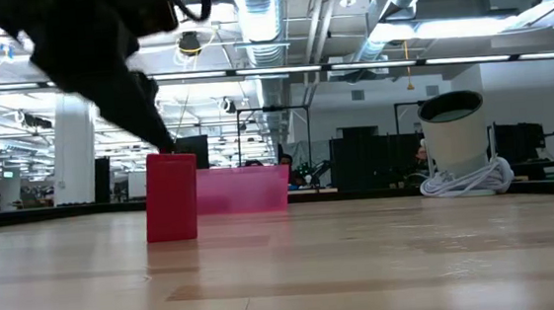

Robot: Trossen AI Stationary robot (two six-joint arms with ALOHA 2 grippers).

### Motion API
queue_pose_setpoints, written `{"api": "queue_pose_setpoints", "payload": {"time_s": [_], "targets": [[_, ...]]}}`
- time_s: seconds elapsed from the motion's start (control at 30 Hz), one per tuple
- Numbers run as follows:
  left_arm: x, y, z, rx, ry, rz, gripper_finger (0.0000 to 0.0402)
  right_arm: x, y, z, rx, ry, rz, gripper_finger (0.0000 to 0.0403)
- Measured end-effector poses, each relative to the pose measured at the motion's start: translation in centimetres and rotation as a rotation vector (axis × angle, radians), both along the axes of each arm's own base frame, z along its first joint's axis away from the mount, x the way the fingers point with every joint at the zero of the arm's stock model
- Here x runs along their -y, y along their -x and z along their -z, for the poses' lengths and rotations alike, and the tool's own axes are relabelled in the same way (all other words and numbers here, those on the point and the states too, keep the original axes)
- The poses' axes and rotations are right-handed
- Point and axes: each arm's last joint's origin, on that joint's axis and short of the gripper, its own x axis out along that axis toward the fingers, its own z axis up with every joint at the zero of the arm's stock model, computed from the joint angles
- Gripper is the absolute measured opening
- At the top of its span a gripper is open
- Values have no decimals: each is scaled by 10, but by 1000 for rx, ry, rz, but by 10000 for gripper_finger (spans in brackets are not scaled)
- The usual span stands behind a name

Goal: Pick & Place Office items
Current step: Put the red digital timer into the blue bin

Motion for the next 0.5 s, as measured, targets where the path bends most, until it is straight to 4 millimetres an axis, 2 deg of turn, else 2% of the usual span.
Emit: {"api": "queue_pose_setpoints", "payload": {"time_s": [0.13, 0.27, 0.33, 0.47, 0.5], "targets": [[6, -7, 23, -46, 3, -28, 297, 2, -2, 0, 2, -8, 14, 73], [8, -11, 35, -60, 13, -52, 257, 2, -3, 0, 4, -15, 22, 73], [7, -12, 35, -51, 11, -62, 211, 2, -4, 0, 4, -16, 24, 73], [5, -14, 27, 0, 34, -69, 68, 4, -5, 0, 3, -13, 29, 73], [5, -16, 24, 21, 53, -68, 46, 4, -6, 0, 3, -10, 27, 73]]}}
